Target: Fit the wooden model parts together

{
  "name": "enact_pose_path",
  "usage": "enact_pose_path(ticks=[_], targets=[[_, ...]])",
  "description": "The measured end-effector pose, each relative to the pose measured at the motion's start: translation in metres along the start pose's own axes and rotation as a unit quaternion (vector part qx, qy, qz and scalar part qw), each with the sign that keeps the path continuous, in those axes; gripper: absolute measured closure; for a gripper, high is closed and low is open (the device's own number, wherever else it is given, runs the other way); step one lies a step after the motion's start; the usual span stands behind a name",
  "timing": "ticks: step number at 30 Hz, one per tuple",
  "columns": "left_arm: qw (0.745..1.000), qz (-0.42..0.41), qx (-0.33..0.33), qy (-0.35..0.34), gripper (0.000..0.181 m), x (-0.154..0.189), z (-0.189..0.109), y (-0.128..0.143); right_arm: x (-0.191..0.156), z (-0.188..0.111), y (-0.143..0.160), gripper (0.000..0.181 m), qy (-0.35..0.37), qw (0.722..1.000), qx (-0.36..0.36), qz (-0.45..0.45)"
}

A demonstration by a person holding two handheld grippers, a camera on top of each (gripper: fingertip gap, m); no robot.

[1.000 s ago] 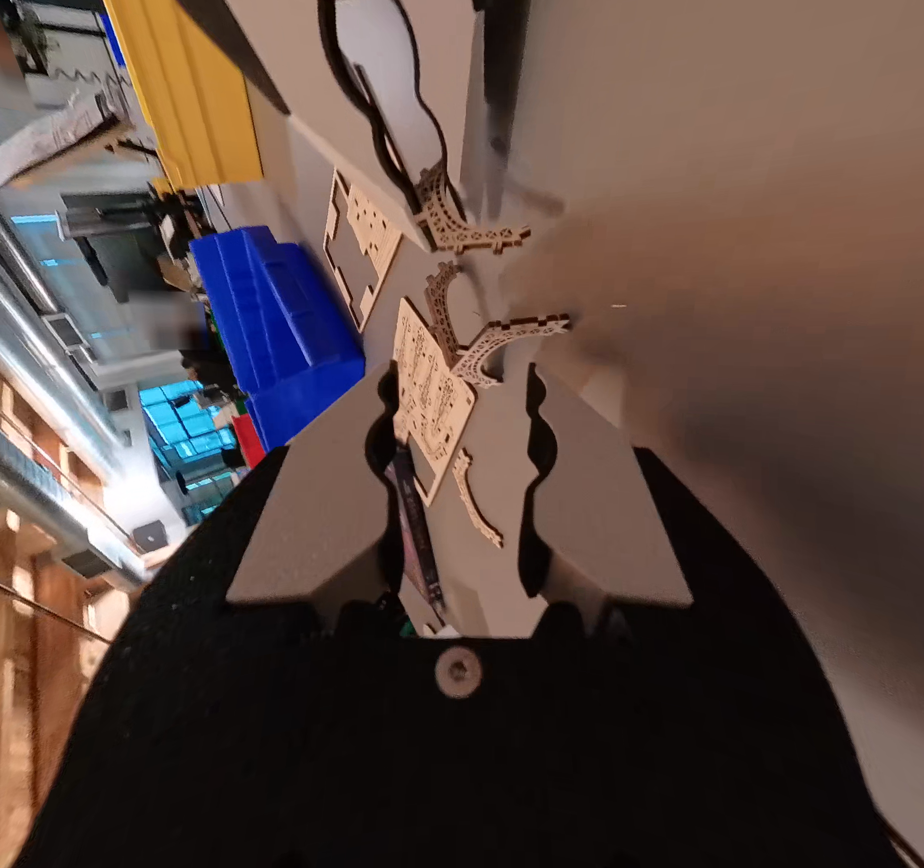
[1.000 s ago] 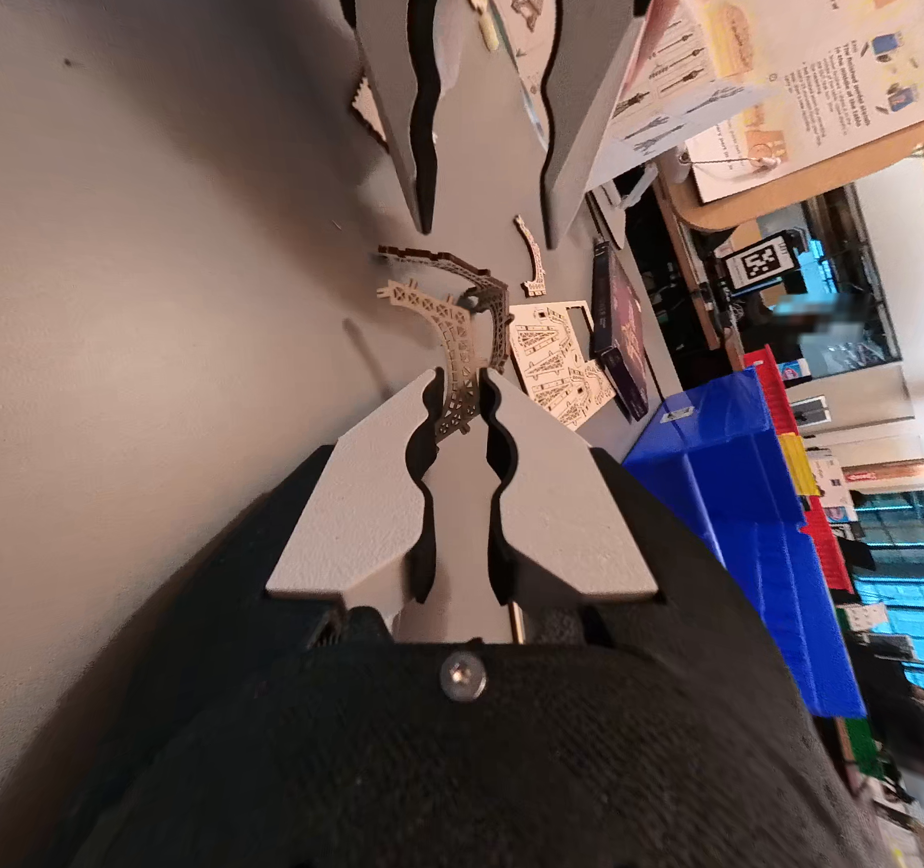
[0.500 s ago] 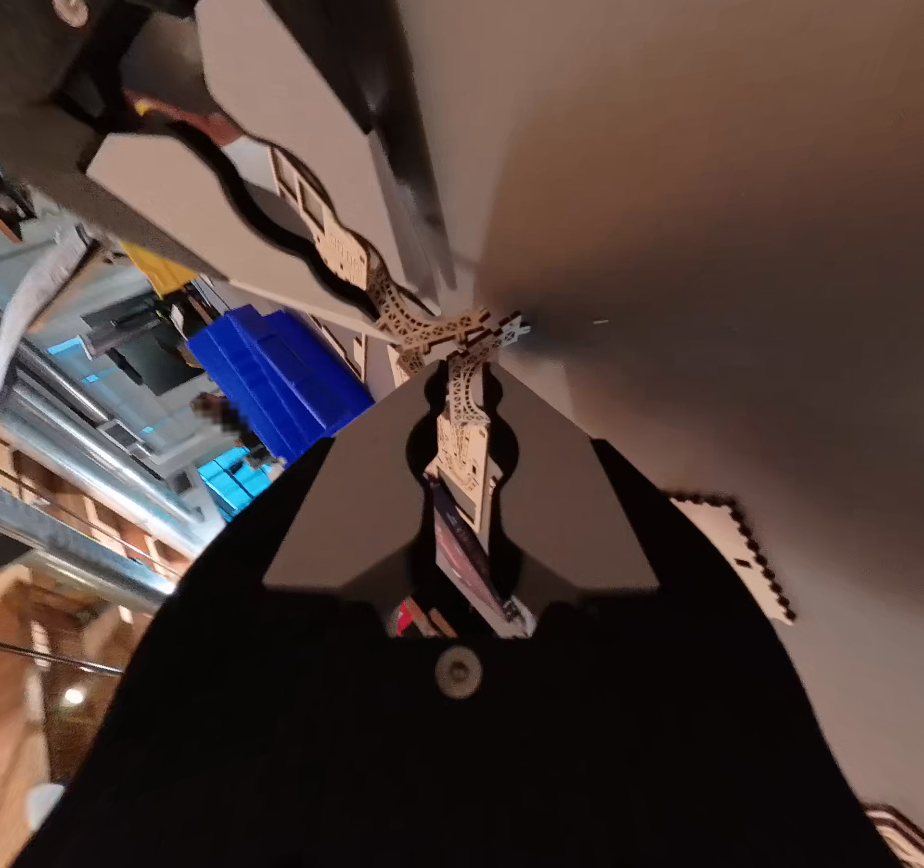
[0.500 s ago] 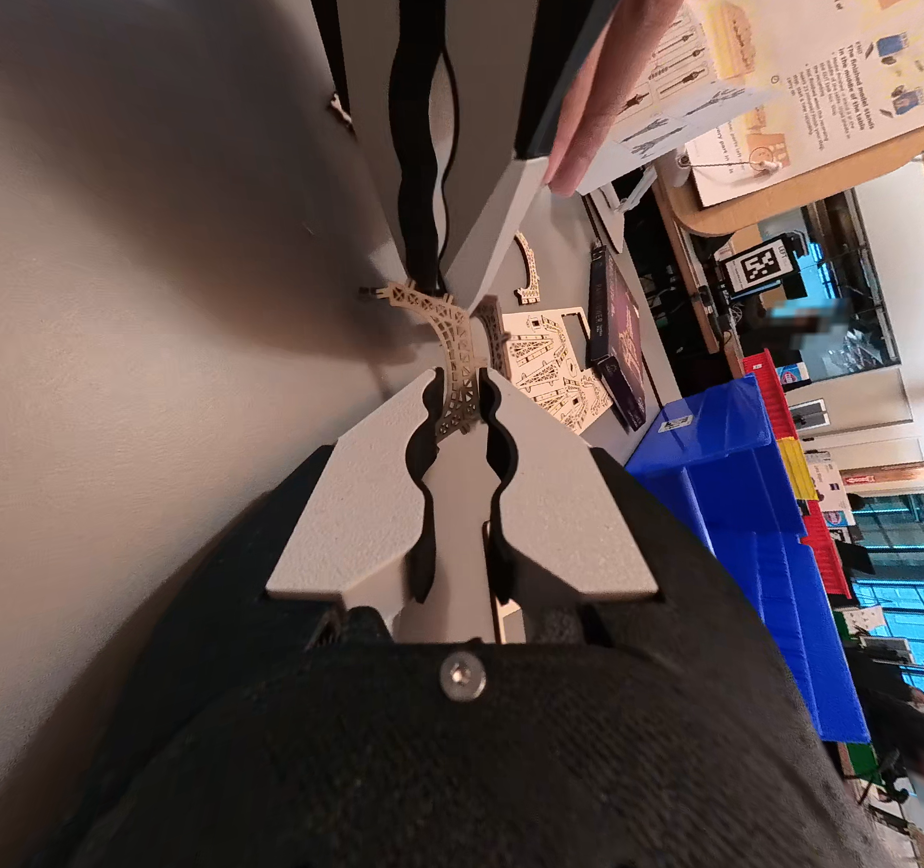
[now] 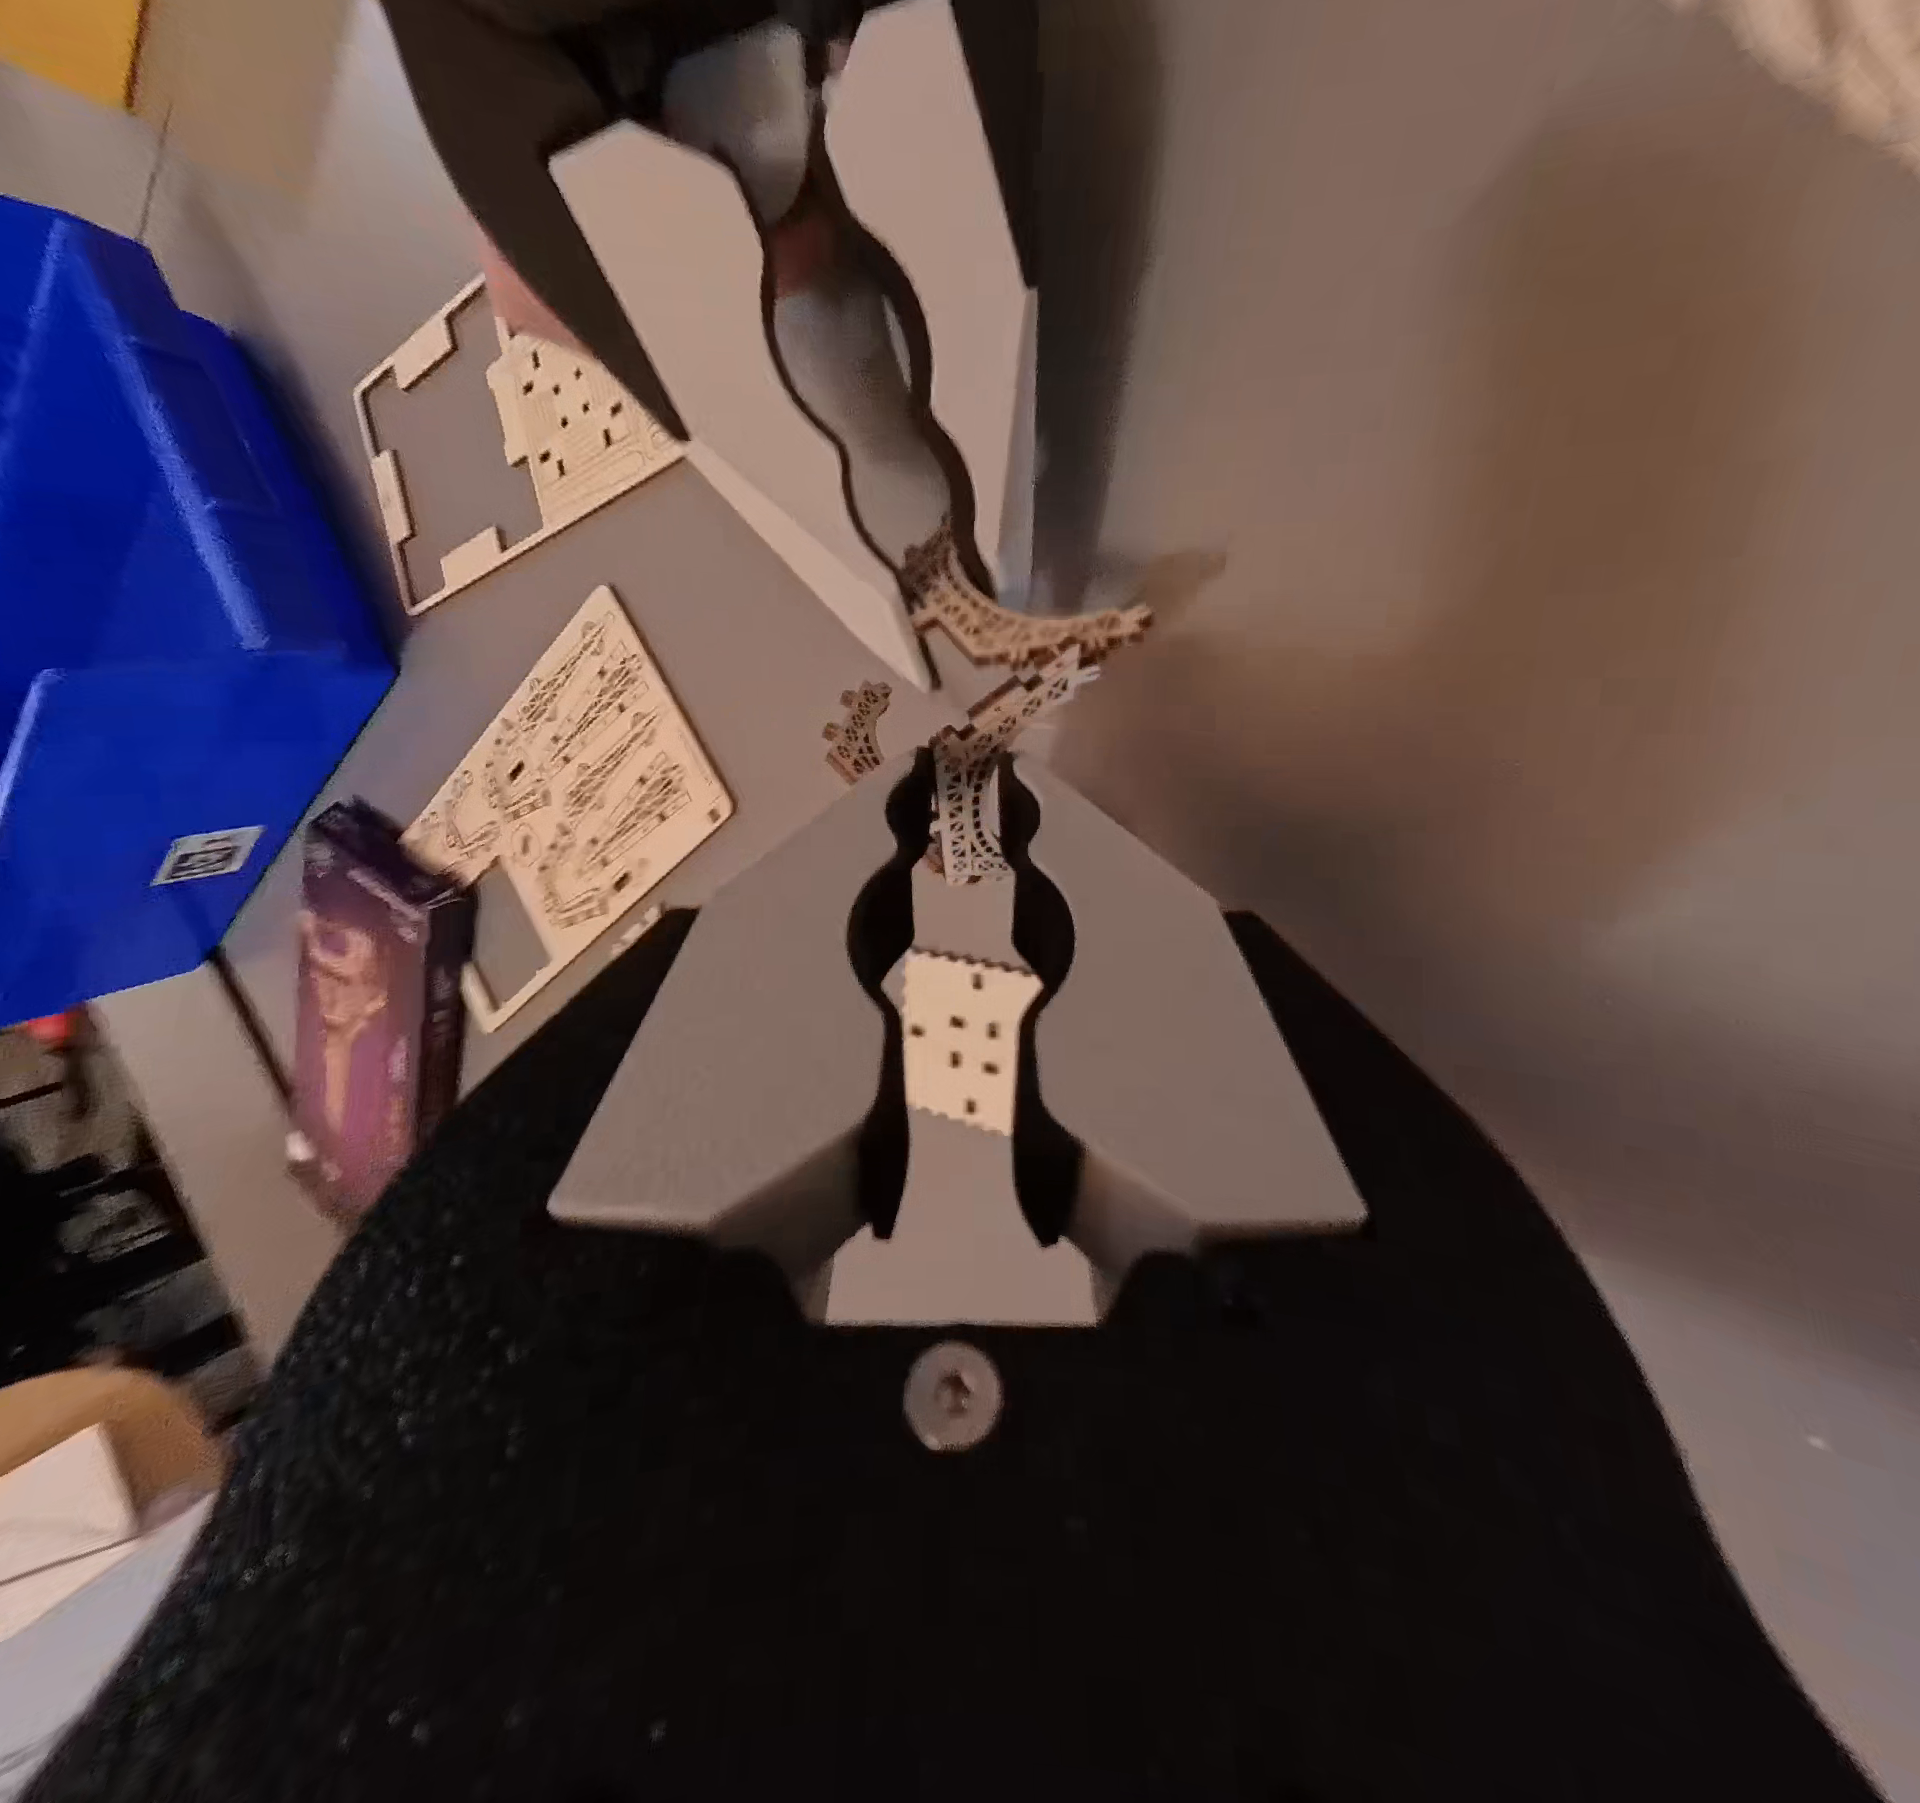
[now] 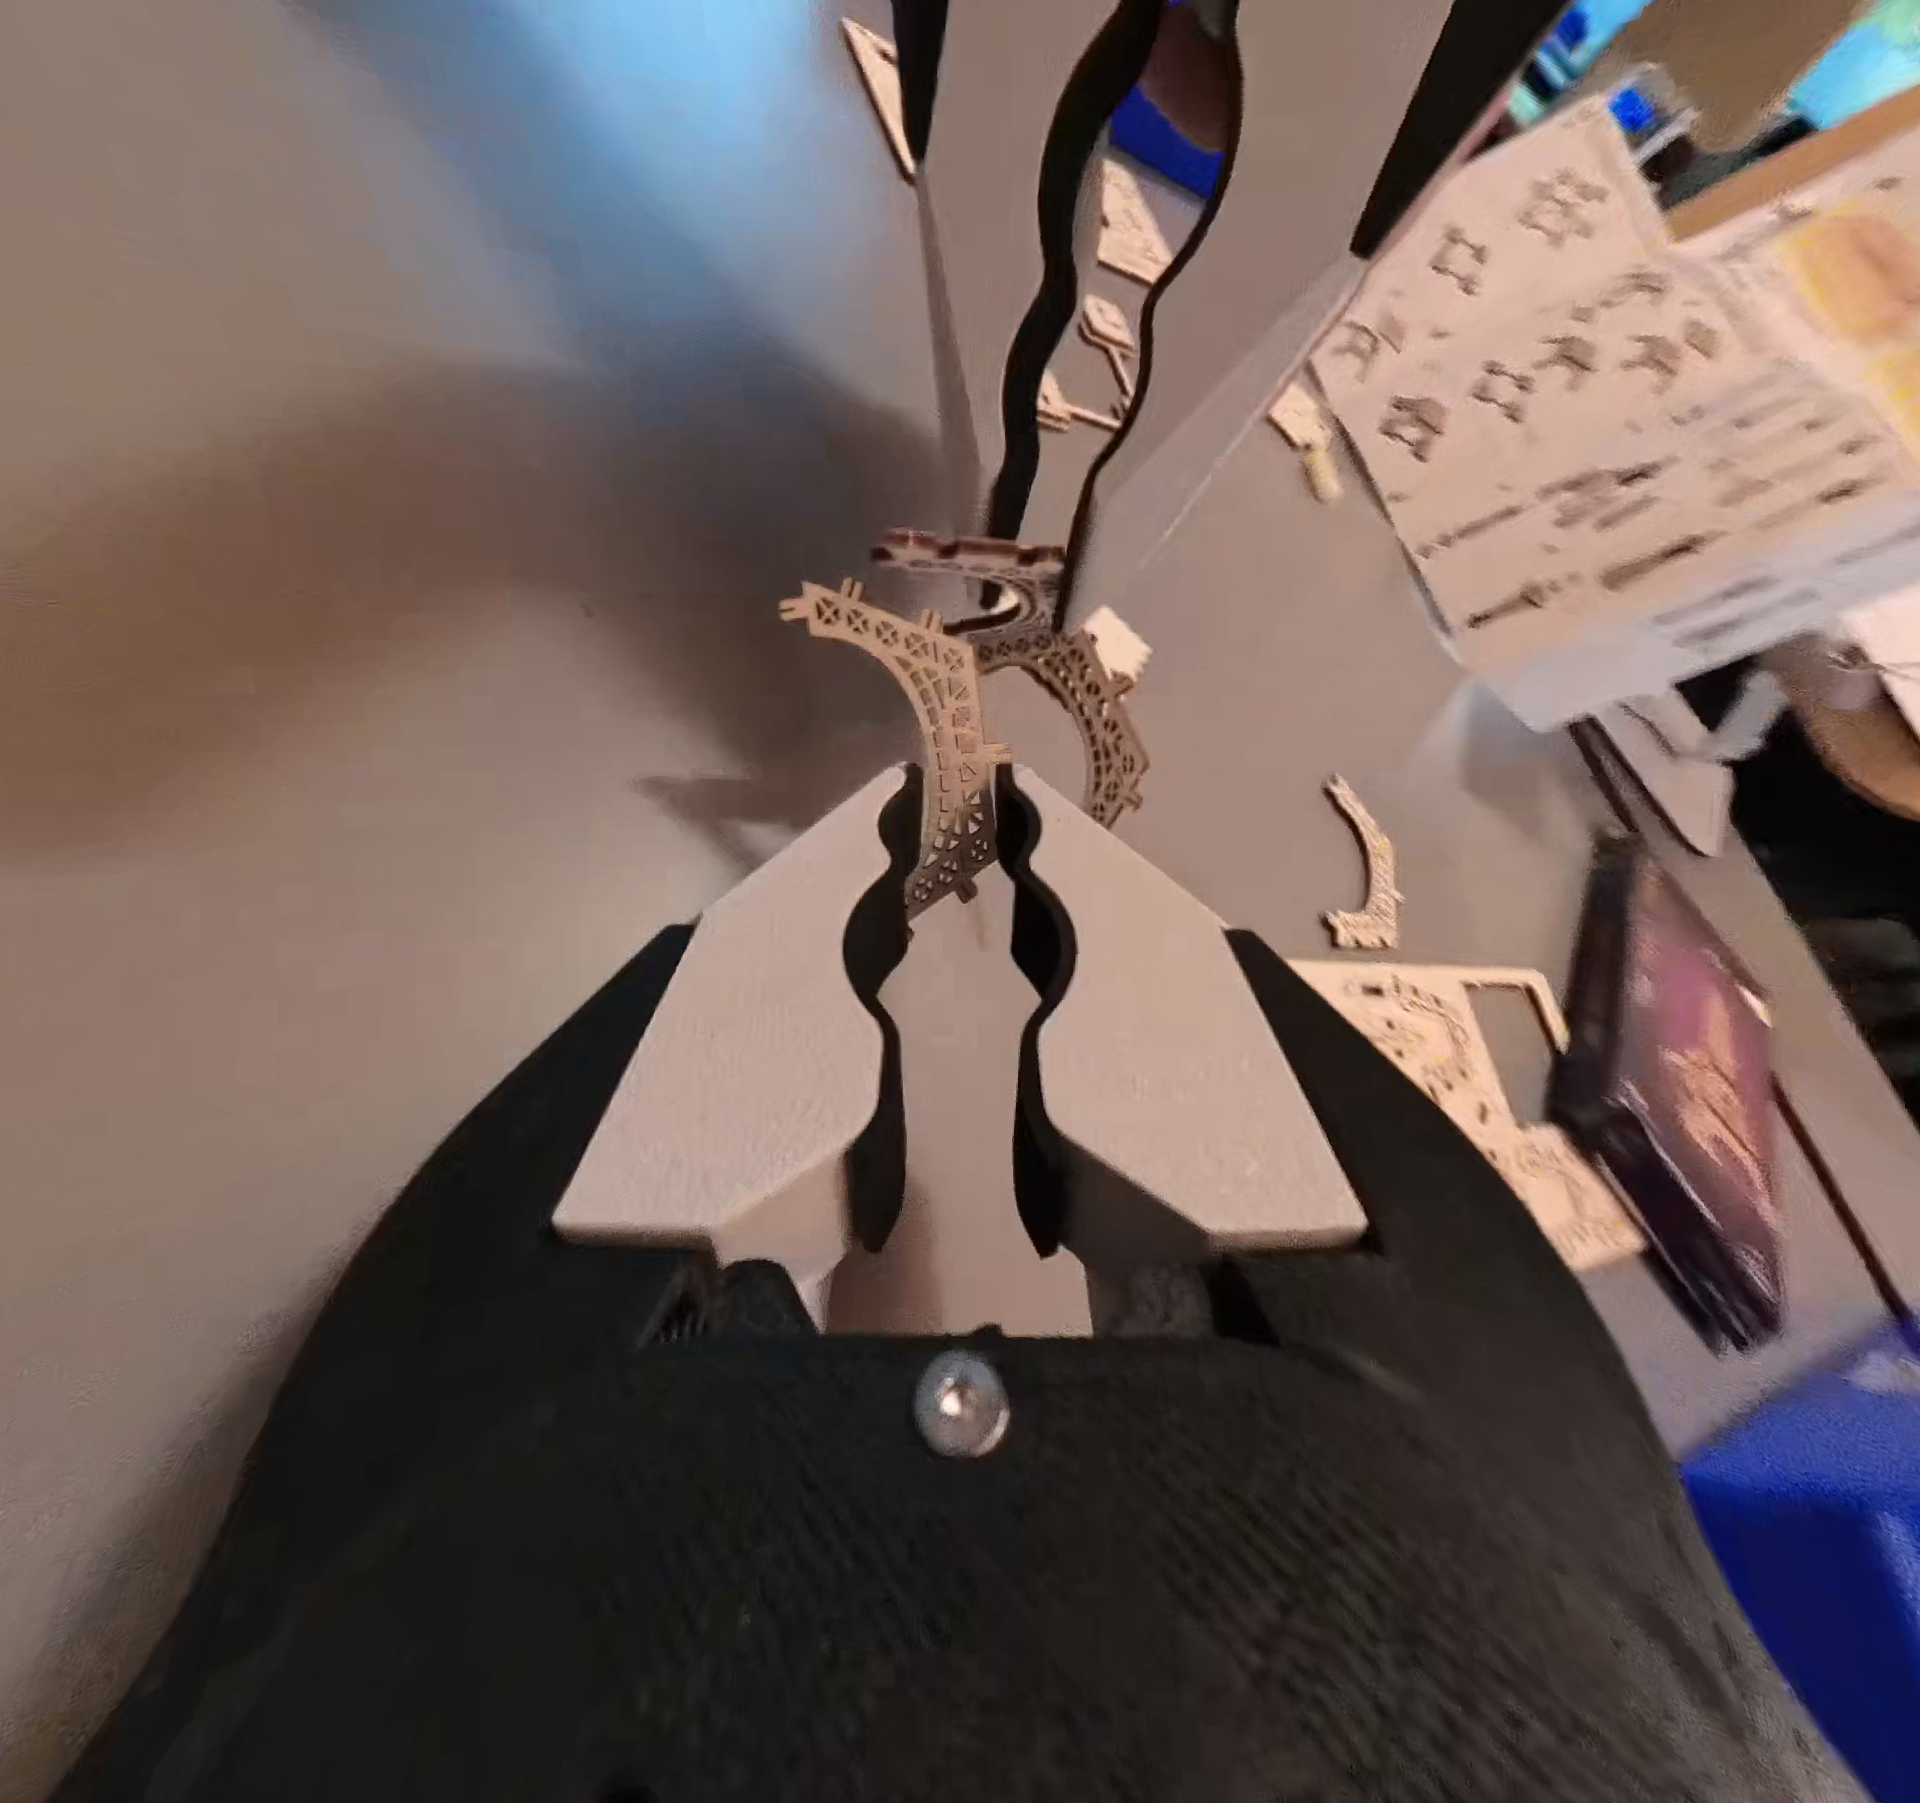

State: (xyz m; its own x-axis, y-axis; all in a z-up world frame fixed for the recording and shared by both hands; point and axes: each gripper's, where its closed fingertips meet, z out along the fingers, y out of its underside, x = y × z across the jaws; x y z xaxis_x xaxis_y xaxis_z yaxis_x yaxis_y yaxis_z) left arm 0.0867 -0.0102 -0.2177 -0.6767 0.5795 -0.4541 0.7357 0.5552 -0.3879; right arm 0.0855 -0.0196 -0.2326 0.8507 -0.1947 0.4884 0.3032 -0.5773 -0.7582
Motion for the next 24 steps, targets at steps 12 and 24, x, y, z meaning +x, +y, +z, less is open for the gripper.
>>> enact_pose_path(ticks=[12, 24], targets=[[0.972, -0.16, 0.166, 0.045, 0.172, 0.02, -0.025, -0.018, -0.006, -0.006, -0.034, 0.169, -0.117, 0.987, 0.034, 0.108], [0.937, -0.286, 0.201, 0.0, 0.167, 0.025, 0.0, -0.001, -0.012, -0.001, -0.021, 0.169, -0.184, 0.963, -0.018, 0.196]])
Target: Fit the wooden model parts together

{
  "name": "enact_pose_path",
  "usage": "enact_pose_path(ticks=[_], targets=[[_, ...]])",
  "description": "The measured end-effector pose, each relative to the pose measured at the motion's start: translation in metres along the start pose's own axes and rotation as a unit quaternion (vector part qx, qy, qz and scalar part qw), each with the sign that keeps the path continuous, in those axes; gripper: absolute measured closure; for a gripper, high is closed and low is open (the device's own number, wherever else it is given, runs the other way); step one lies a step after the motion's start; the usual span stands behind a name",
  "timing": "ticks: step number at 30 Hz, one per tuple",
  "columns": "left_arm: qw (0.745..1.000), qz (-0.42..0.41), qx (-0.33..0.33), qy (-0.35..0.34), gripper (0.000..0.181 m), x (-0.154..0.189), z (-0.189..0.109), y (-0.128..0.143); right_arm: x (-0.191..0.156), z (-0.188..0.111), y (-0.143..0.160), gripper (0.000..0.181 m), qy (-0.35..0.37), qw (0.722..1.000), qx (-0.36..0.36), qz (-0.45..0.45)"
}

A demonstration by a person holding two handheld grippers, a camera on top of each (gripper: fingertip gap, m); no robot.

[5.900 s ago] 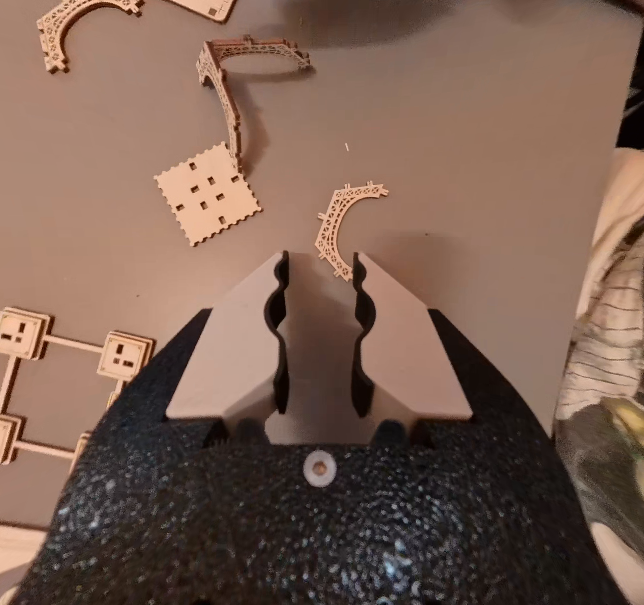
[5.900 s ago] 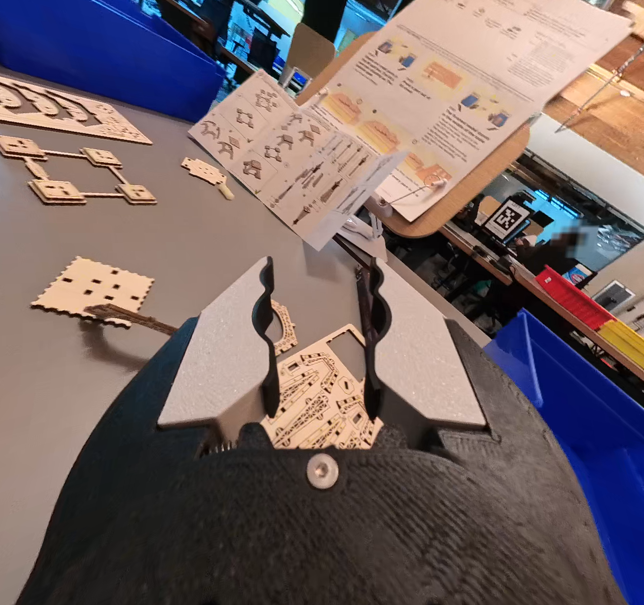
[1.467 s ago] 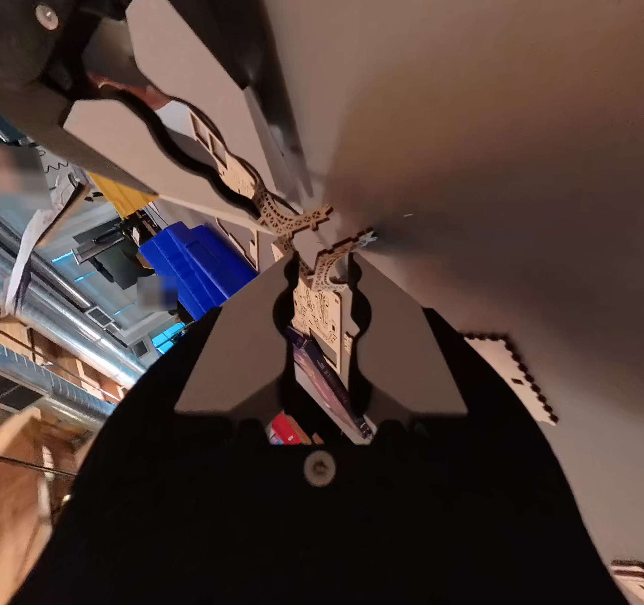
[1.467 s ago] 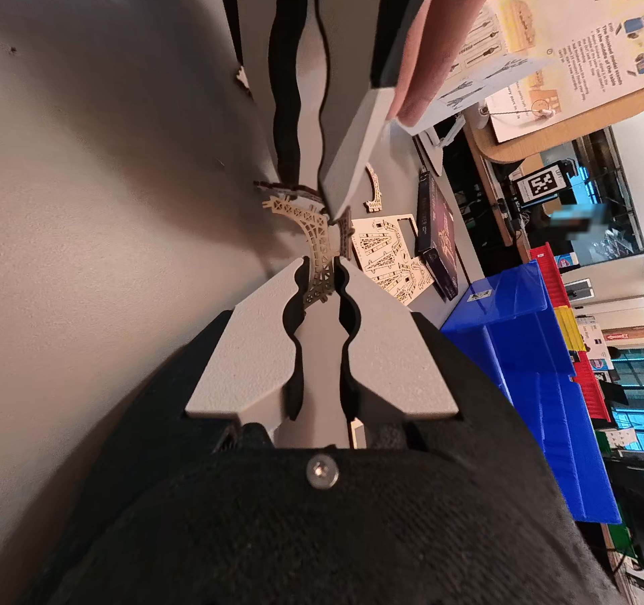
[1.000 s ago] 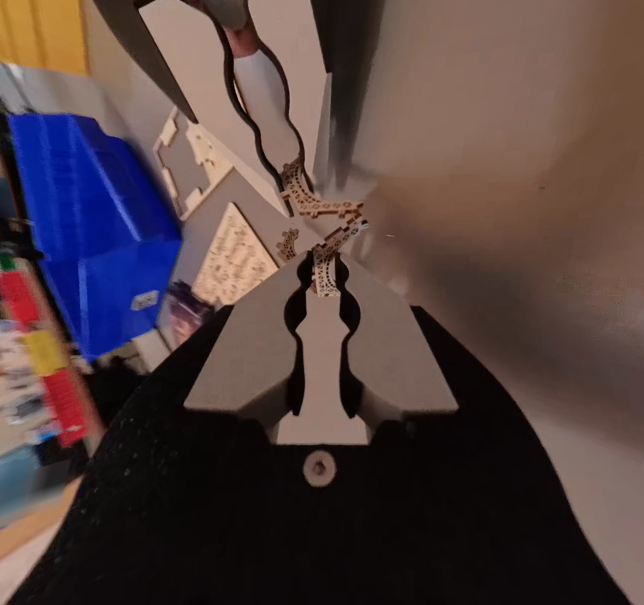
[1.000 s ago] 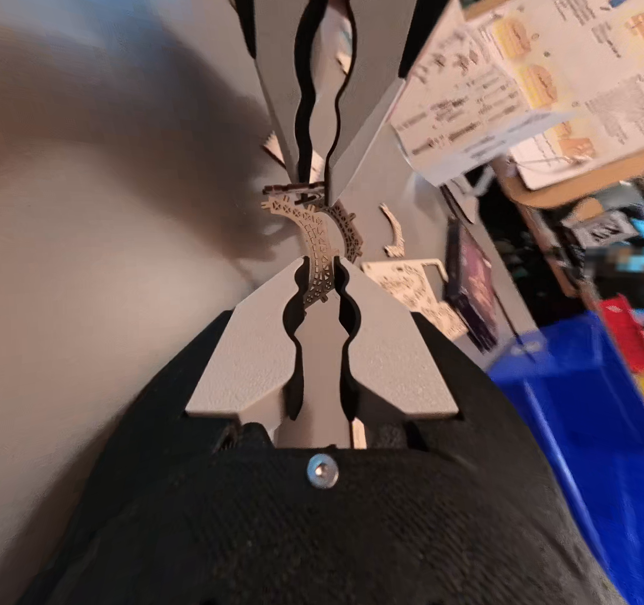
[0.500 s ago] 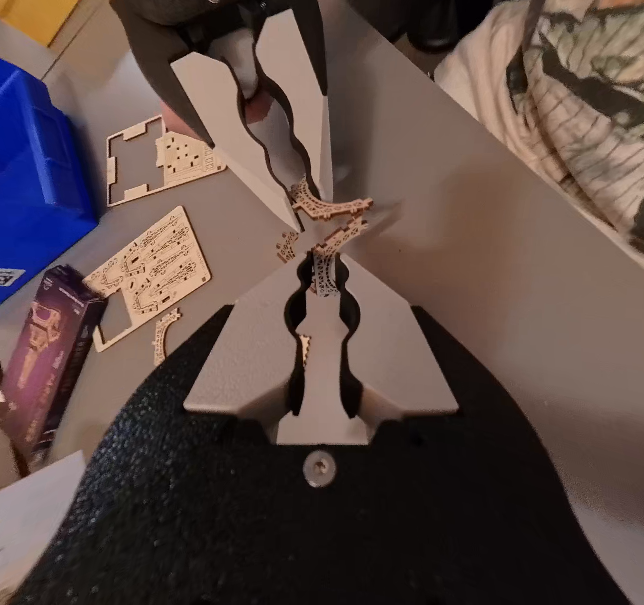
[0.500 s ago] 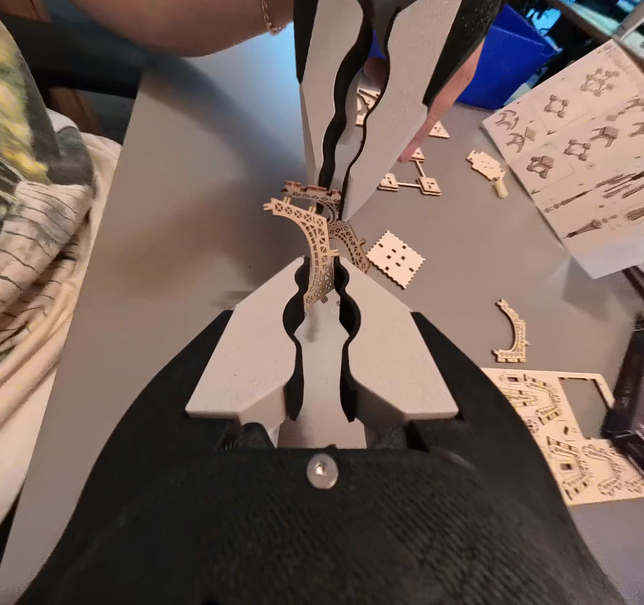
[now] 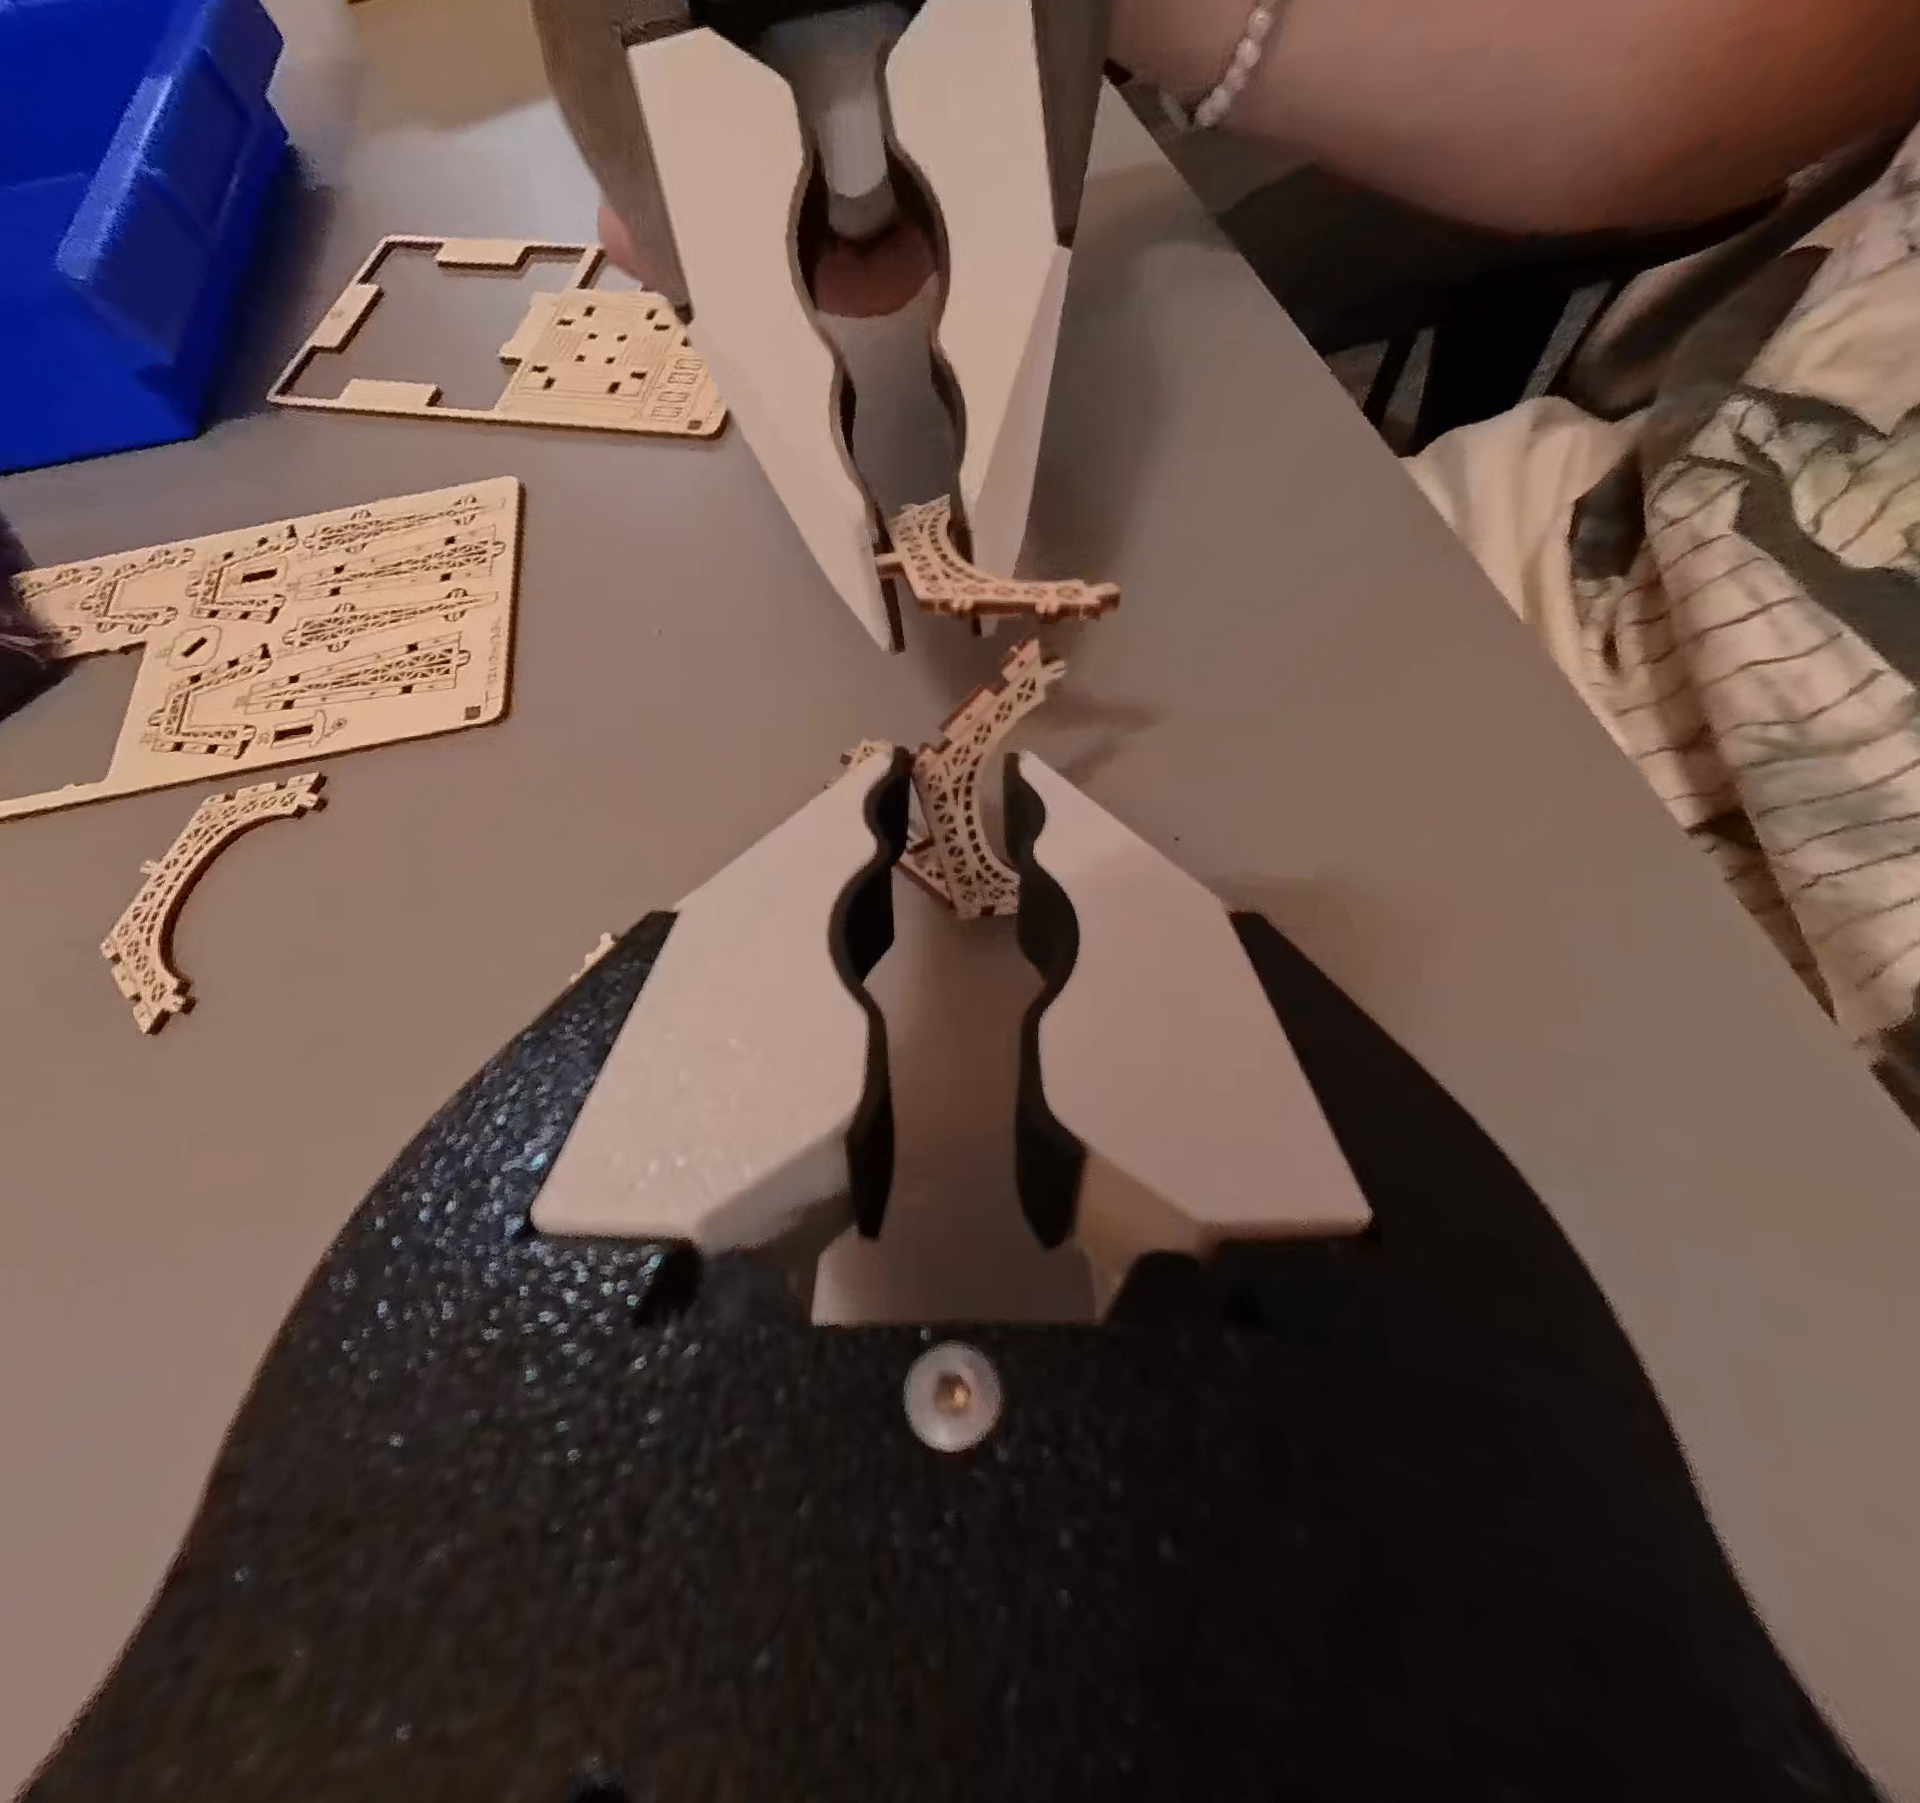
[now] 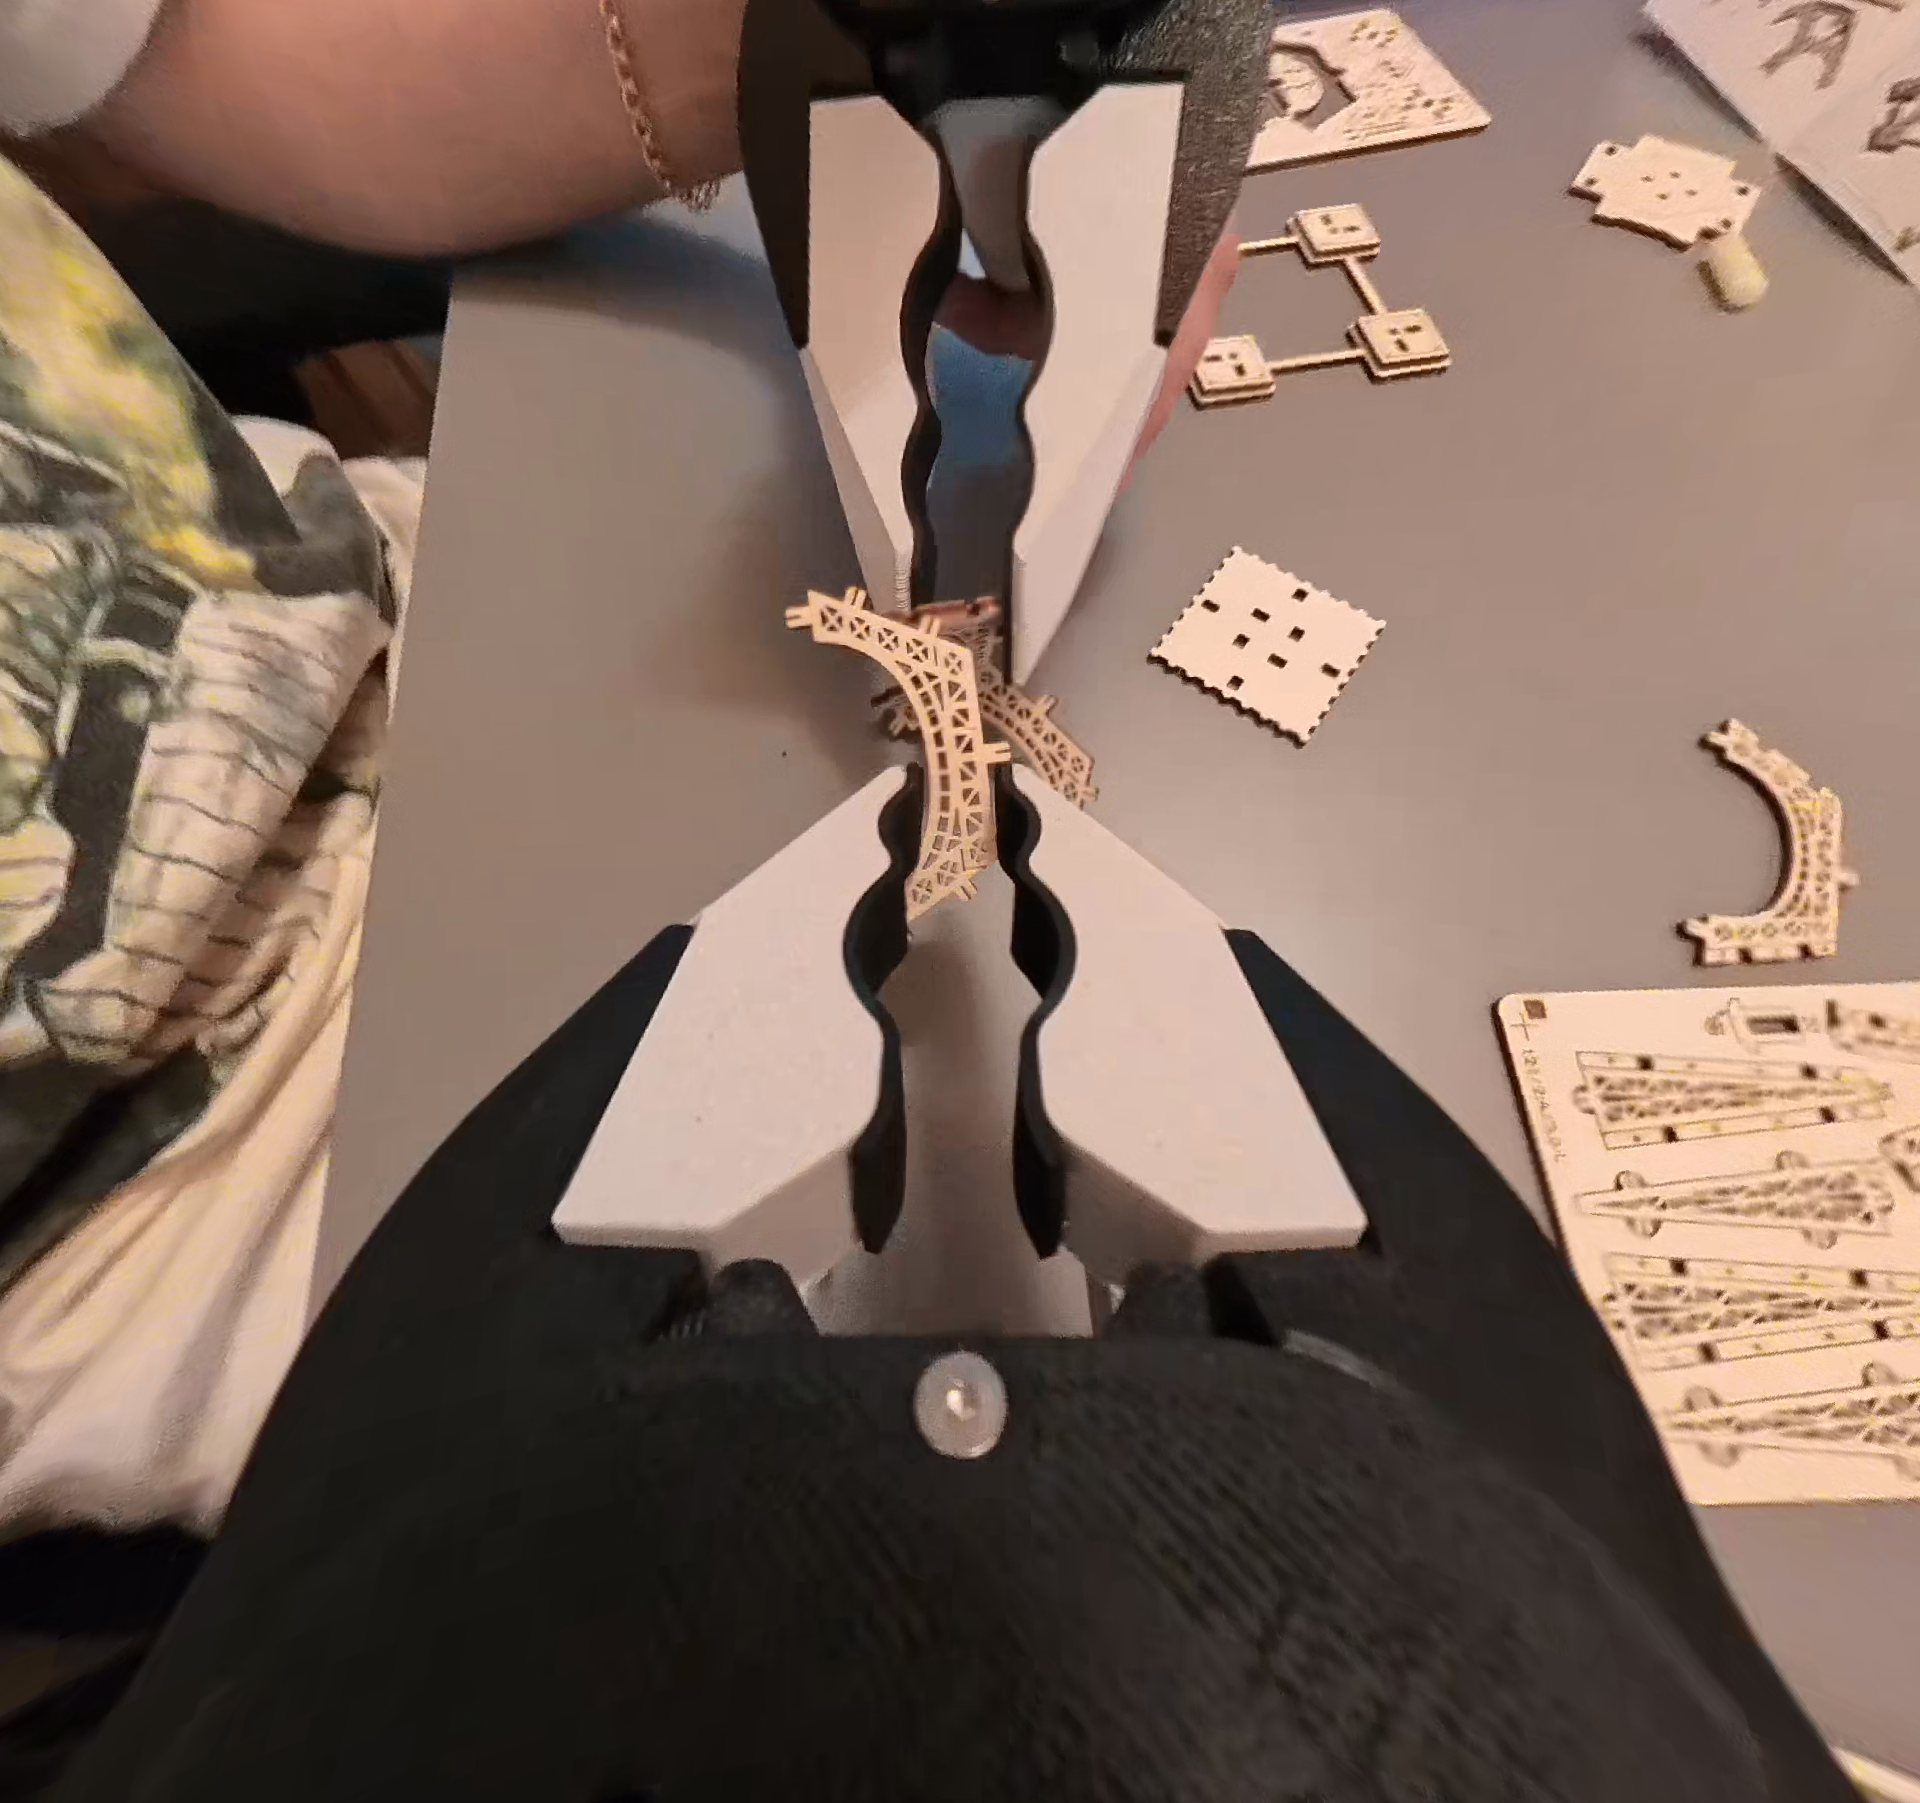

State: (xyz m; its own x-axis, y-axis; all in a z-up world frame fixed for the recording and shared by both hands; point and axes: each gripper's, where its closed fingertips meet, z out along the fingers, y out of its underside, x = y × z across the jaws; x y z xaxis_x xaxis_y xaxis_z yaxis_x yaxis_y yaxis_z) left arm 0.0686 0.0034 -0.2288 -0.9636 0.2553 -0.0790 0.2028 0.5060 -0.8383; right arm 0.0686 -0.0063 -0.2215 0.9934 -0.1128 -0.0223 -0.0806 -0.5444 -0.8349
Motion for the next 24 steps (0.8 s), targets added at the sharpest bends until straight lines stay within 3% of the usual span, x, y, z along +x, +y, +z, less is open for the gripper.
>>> enact_pose_path(ticks=[6, 10, 24], targets=[[0.998, 0.063, -0.008, -0.018, 0.169, 0.0, 0.004, 0.001, 0.006, 0.009, 0.001, 0.169, -0.032, 0.994, 0.005, -0.108], [0.994, 0.095, 0.009, -0.058, 0.167, -0.005, 0.004, -0.006, 0.008, 0.011, 0.005, 0.169, -0.041, 0.992, -0.022, -0.117], [0.987, 0.103, -0.002, -0.127, 0.168, -0.023, 0.008, -0.003, 0.035, 0.011, 0.001, 0.168, 0.167, 0.971, -0.027, -0.167]])
